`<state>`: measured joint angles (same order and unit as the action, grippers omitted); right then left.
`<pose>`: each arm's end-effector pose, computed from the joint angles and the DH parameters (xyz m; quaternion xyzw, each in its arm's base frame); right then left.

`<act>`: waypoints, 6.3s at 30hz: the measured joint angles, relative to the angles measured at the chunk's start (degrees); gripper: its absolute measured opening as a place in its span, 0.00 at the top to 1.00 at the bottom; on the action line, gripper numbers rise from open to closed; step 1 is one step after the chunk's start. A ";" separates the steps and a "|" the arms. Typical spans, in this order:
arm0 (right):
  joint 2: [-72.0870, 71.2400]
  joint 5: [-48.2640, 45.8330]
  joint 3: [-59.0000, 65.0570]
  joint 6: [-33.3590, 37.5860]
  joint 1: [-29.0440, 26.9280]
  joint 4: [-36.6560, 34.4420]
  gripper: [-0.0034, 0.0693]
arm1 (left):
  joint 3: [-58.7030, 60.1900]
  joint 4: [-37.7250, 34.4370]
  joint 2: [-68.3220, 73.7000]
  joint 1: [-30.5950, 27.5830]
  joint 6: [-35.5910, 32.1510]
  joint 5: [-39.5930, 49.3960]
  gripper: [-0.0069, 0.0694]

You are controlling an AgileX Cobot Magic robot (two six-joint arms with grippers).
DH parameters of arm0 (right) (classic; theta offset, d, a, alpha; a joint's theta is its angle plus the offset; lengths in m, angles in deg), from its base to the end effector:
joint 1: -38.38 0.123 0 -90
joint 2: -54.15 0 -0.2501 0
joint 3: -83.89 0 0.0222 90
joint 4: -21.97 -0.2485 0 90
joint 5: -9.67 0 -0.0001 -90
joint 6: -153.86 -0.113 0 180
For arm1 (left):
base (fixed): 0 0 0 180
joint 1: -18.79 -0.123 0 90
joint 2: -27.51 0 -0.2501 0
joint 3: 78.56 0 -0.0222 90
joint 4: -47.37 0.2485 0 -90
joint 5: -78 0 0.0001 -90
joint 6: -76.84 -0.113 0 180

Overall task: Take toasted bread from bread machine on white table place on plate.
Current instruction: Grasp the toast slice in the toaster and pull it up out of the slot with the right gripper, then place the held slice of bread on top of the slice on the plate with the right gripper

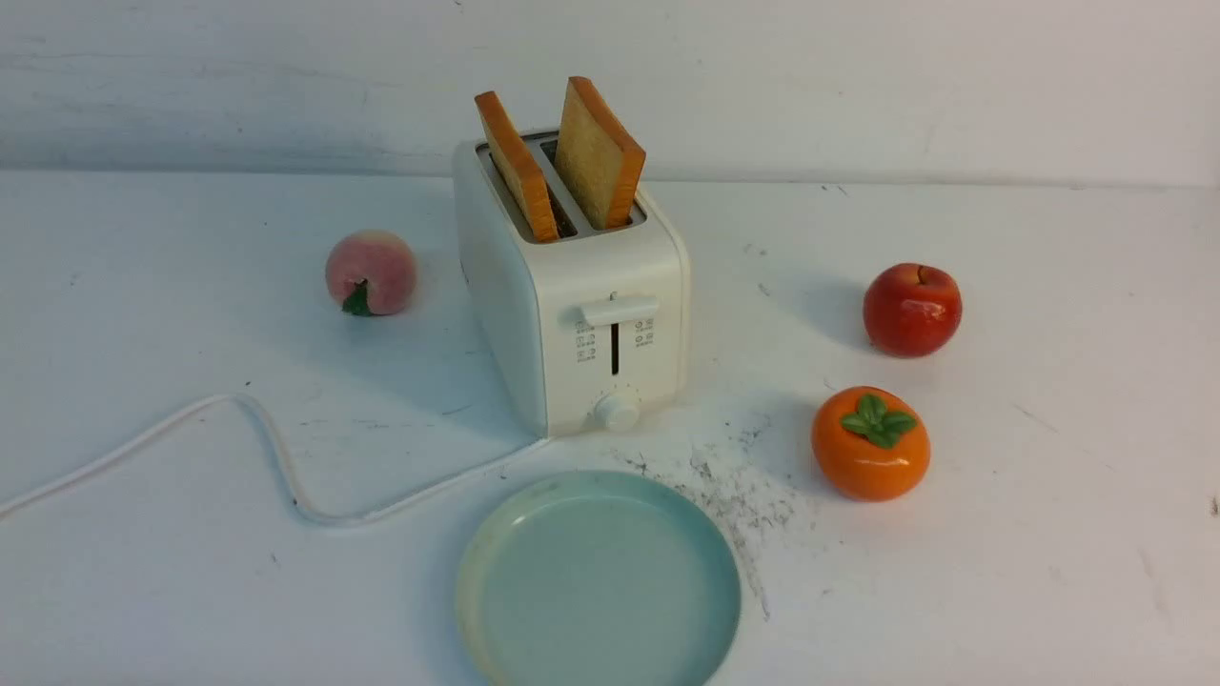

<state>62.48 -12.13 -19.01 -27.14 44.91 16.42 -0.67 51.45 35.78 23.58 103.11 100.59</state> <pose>0.1052 0.0161 0.1678 -0.0133 0.8044 0.0800 0.5885 0.1058 -0.0058 0.1615 -0.1330 0.8016 -0.1267 0.5690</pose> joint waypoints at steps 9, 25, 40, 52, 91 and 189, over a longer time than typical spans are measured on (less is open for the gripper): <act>0.00 0.00 0.00 0.00 0.00 0.00 0.62 | 0.00 0.00 0.00 0.00 0.00 0.00 0.60; 0.00 0.00 0.00 0.00 0.00 0.00 0.62 | 0.00 0.00 0.00 0.00 0.00 0.00 0.60; 0.00 0.00 0.00 0.00 0.00 0.00 0.62 | 0.00 0.00 0.00 0.00 0.00 0.00 0.60; 0.00 0.00 0.00 0.00 0.00 0.00 0.62 | 0.00 0.00 0.00 0.00 0.00 0.00 0.60; 7.26 23.97 -11.34 -2.62 0.00 -33.58 0.87 | 0.00 -50.45 0.00 0.00 29.26 -12.93 0.64; 97.57 -40.11 -73.72 33.34 13.83 -54.32 0.79 | 0.00 -43.27 0.00 0.00 19.49 -18.31 0.88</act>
<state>160.05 -52.24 -92.73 6.20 58.74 -37.91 -0.67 8.18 35.78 23.58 122.60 82.28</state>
